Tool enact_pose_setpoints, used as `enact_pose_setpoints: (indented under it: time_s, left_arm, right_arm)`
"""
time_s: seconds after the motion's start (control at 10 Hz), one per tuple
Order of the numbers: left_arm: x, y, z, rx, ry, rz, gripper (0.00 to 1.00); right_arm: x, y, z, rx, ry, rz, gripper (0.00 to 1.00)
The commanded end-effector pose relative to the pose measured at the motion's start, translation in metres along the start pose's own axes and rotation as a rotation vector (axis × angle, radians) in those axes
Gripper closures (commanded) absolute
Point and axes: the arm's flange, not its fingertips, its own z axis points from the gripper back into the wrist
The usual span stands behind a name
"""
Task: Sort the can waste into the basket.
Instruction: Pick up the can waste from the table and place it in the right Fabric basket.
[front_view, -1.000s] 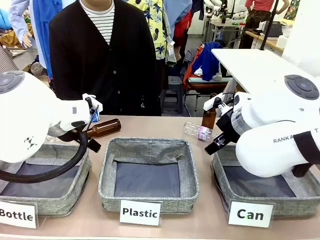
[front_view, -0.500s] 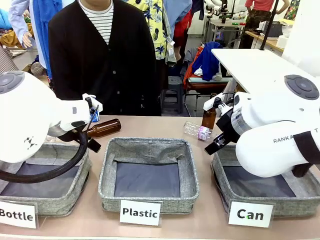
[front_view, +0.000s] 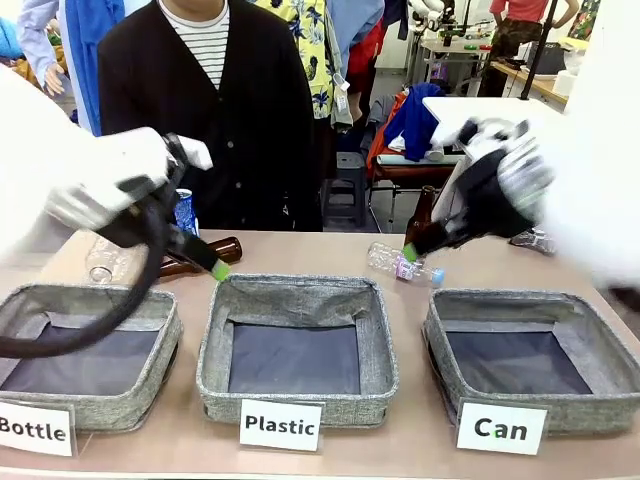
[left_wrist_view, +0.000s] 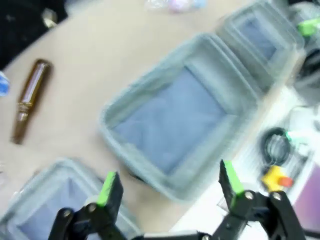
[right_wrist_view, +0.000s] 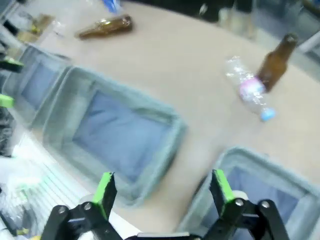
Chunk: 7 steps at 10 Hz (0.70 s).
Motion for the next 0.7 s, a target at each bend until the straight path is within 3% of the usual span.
enact_pose_setpoints:
  time_s: [0.0, 0.1, 0.3, 0.4, 0.5, 0.6]
  left_arm:
    - [-0.038, 0.041, 0.071, -0.306, 0.034, 0.107, 0.00]
    - [-0.047, 0.079, 0.099, -0.399, -0.001, 0.184, 0.00]
    - [-0.079, 0.157, 0.127, -0.581, -0.150, 0.374, 0.00]
    - [-0.107, 0.190, 0.135, -0.617, -0.302, 0.467, 0.00]
    - [-0.131, 0.208, 0.127, -0.538, -0.454, 0.566, 0.00]
    - [-0.141, 0.217, 0.121, -0.551, -0.507, 0.594, 0.00]
  right_arm:
    - [-0.013, -0.050, 0.059, 0.225, -0.012, -0.216, 0.00]
    - [-0.022, -0.087, 0.069, 0.339, -0.046, -0.357, 0.00]
    - [-0.051, -0.153, 0.082, 0.421, -0.161, -0.540, 0.00]
    - [-0.067, -0.185, 0.082, 0.430, -0.199, -0.629, 0.00]
    - [-0.082, -0.222, 0.070, 0.404, -0.235, -0.773, 0.00]
    - [-0.090, -0.241, 0.055, 0.423, -0.229, -0.823, 0.00]
